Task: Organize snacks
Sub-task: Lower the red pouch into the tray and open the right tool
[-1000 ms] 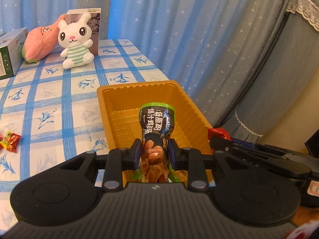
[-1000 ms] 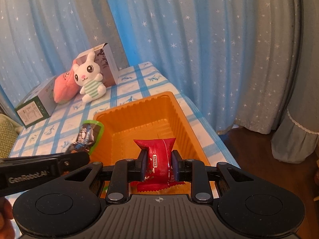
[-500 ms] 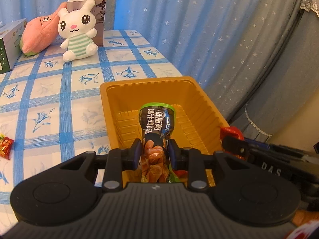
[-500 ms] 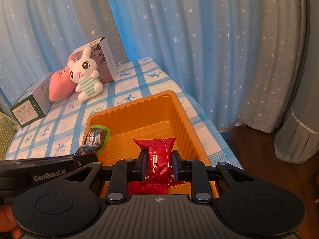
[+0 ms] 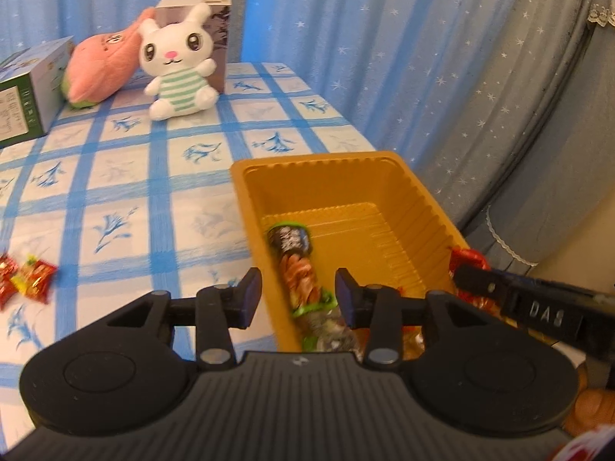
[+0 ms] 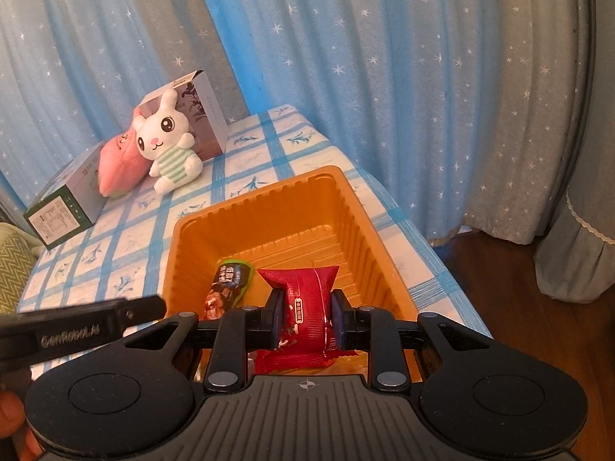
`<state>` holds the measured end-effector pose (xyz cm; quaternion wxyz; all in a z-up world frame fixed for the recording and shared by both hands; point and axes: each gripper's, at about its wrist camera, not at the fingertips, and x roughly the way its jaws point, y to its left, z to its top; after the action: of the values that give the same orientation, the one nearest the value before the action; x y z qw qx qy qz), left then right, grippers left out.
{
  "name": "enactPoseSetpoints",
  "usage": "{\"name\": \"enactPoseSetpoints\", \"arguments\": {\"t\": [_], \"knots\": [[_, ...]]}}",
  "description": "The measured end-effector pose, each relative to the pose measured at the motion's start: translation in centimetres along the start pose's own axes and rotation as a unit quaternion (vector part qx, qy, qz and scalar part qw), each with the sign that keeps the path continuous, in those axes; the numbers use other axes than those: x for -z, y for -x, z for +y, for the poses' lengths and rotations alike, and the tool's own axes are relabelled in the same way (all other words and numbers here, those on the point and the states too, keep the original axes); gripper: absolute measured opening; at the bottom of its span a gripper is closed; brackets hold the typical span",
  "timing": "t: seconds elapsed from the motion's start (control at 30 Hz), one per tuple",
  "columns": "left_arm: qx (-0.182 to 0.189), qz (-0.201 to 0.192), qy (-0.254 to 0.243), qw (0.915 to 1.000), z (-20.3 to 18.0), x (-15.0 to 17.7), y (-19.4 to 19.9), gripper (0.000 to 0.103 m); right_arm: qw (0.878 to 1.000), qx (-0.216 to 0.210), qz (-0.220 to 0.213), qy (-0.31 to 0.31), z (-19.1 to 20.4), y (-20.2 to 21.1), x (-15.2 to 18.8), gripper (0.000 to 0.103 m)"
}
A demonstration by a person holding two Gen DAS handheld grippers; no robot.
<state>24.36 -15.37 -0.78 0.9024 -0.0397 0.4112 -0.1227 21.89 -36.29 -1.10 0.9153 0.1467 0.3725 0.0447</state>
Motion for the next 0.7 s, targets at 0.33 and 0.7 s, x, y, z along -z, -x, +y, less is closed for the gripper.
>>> {"name": "enactPoseSetpoints", "arguments": {"t": [0.33, 0.7], "knots": [[-0.010, 0.005, -0.001, 0.9999, 0.7, 1.5, 1.5, 0.045, 1.000, -0.007, 0.001, 0.004, 1.0, 0.1, -0.1, 0.026], [-0.011, 0.006, 0.004, 0.9999, 1.1, 1.6, 1.6, 0.047, 1.000, -0.009, 0.007, 0.009, 1.4, -0.8, -0.3, 0.026]]}}
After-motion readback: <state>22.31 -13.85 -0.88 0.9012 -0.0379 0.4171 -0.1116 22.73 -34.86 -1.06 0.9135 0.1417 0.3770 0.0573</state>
